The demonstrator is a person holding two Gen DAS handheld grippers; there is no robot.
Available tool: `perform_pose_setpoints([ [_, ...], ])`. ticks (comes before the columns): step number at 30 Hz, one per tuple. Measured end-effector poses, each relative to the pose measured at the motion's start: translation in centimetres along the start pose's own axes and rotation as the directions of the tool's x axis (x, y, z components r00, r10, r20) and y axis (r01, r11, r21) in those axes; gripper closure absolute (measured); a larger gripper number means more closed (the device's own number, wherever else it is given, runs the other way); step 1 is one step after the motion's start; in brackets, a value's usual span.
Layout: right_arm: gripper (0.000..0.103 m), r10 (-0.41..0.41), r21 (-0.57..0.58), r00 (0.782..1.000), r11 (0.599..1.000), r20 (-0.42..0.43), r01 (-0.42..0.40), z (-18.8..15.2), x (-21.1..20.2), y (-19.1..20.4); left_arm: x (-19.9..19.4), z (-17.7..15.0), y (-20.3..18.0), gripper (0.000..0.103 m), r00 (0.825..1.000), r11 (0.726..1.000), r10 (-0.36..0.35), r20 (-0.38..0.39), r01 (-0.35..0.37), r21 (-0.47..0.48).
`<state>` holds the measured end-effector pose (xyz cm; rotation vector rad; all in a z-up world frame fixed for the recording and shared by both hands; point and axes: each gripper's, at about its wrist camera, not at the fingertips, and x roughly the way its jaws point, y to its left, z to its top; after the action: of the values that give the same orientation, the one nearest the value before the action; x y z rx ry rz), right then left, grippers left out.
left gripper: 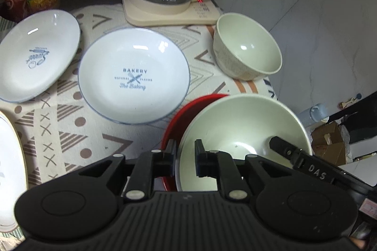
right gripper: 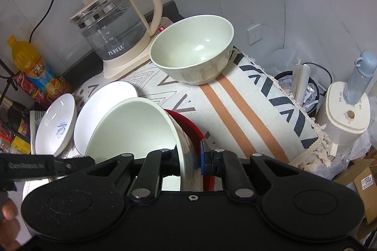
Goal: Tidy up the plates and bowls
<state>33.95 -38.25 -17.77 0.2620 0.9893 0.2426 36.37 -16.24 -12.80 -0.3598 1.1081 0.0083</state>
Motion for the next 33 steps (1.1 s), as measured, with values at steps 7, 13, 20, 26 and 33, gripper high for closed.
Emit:
perform_pose_setpoints([
  [7, 0.090, -0.044, -0.076, 0.999, 0.996, -0.005, 0.043, -0.3, 0.3, 1.0, 1.2, -0.4, 1.0, 0.087, 0.999, 0.998, 0.047, -0.021, -0.047, -0.031],
  [13, 0.091, -0.066, -0.130, 0.997, 0.990, -0.027, 0.062, -0.5, 1.0, 1.5, 2.2, -1.2, 1.4, 0.086, 0.998, 0.998, 0.039, -0.041, -0.041, -0.051],
  [20, 0.092, -0.087, -0.161, 0.994, 0.984, -0.061, 0.076, -1.2, 1.7, 1.2, 2.6, -1.7, 2.2, 0.086, 0.999, 0.994, 0.016, -0.034, -0.019, -0.103],
  [26, 0.091, -0.071, -0.156, 0.994, 0.986, -0.088, 0.057, -0.8, 1.7, 1.1, 2.3, -1.8, 2.3, 0.087, 1.000, 0.992, 0.017, -0.024, -0.020, -0.126],
  [33, 0.080, -0.031, -0.111, 0.995, 0.994, -0.096, 0.020, -0.9, 0.6, 0.5, 1.4, -1.5, 1.8, 0.087, 0.999, 0.992, 0.040, 0.003, -0.040, -0.116],
])
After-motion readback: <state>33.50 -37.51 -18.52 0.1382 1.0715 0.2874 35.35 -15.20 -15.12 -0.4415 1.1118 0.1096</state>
